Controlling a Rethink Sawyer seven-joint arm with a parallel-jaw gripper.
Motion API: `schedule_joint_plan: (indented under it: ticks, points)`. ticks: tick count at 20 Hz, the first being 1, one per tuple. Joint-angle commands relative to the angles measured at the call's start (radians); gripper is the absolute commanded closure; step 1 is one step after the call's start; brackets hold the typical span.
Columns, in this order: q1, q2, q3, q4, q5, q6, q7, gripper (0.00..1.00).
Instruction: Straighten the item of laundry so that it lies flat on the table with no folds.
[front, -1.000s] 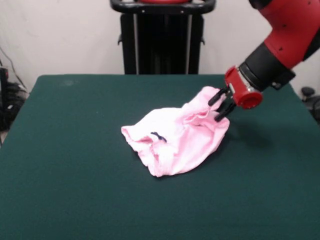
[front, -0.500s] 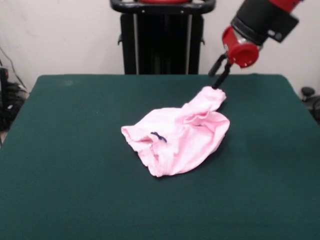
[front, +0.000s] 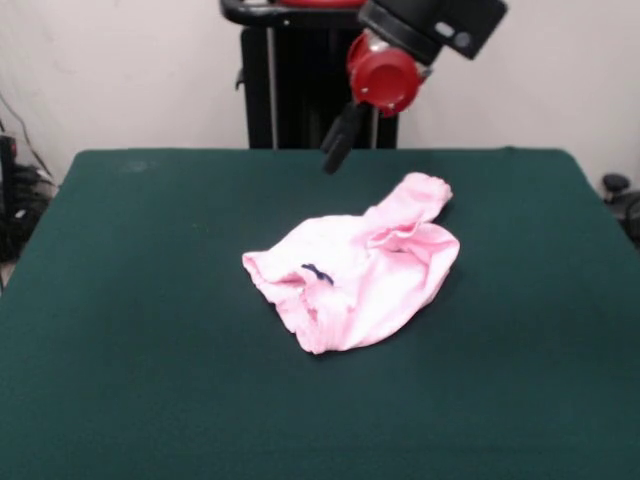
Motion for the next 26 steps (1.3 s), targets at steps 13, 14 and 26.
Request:
schedule_joint_plan:
  ticks: [13,14,26]
  points:
    - [-0.263,-0.060,0.585,0.110,-0.229,-0.235,-0.050,1.00]
    - [-0.269,-0.072,0.600,0.117,-0.231,-0.224,-0.048,1.00]
    - [-0.286,-0.086,0.597,0.186,-0.334,-0.179,-0.077,1.00]
